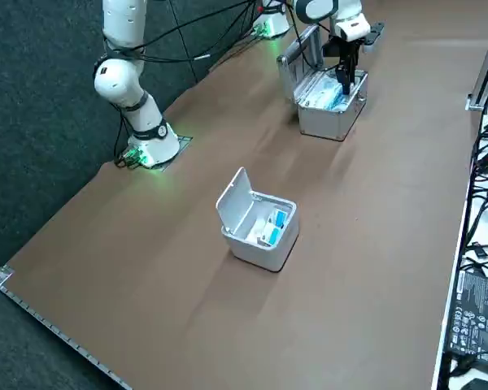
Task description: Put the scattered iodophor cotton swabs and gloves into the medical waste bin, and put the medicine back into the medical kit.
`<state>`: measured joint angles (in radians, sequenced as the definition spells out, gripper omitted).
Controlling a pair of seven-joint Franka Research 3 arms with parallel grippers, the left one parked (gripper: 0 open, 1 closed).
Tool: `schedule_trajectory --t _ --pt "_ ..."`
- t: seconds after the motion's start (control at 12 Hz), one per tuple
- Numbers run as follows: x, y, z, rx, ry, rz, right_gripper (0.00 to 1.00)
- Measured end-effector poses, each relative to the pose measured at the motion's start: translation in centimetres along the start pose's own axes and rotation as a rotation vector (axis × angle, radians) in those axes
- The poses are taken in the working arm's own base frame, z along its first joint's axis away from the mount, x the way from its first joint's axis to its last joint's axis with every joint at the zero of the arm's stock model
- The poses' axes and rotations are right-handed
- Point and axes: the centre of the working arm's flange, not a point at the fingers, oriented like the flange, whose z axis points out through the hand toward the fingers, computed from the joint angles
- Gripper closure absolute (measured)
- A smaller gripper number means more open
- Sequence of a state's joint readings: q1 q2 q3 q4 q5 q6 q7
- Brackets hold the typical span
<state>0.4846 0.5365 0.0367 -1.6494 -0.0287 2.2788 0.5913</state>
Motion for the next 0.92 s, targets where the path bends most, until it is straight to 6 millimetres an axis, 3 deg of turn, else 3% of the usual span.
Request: schedule_trajectory --t 0.75,0.83,0.92 --pt "0.0 0.2 1.8 -0.012 -0.009 -0.002 0.61" --pt "0.0 0.2 1.8 -0.013 -0.009 -0.003 0.59" --pt "0.0 0.2 1.8 -0.013 -0.008 -0.003 0.50"
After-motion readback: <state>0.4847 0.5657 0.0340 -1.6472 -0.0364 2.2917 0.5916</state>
